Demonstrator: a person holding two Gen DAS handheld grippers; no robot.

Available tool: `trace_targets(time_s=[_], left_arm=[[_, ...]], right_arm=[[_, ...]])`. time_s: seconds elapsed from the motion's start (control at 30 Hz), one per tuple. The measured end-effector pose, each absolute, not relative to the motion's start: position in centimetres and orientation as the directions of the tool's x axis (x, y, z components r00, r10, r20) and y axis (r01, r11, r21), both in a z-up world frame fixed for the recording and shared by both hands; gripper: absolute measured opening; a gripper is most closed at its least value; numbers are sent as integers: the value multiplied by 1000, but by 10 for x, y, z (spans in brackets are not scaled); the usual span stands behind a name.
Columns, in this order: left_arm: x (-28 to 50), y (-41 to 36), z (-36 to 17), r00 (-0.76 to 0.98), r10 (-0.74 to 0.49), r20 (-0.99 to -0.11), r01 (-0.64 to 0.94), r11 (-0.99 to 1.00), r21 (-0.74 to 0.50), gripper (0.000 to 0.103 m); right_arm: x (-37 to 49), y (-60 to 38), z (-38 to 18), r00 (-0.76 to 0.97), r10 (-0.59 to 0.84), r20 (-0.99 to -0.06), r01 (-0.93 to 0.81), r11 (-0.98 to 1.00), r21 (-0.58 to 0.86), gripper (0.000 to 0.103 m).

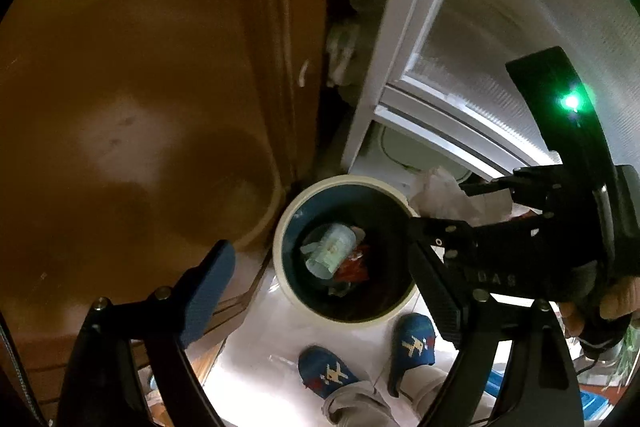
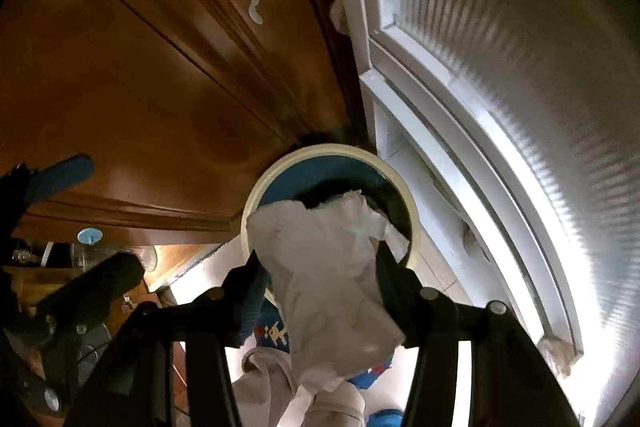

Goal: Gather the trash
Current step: 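Lower the tissue and green bottle over the floor bin and open both grippers, then raise both tools back toward the trash on the table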

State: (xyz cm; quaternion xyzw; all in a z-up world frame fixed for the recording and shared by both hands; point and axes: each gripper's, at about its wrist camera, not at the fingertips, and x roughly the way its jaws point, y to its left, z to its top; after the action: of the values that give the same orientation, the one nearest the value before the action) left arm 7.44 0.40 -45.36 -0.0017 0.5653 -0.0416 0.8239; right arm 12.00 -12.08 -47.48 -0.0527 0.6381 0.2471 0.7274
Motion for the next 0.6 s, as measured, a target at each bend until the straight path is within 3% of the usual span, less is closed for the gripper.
trace_targets(time_s=[0.17,0.4,0.6], left_arm=[[70,11,-446,365,-46,-930,28,999,-39,97],[64,8,-425,383,-46,-923,9,999,-46,97],[51,-1,-371,423,-69,-904,13,997,-70,97]], right_arm=[[119,-110,-469,85,288,-954,-442,869,223,64],[109,-114,-446,102,287,-952,-445,869,215,64],[99,-131,-396,135,287,-948,-454,869,198,64]])
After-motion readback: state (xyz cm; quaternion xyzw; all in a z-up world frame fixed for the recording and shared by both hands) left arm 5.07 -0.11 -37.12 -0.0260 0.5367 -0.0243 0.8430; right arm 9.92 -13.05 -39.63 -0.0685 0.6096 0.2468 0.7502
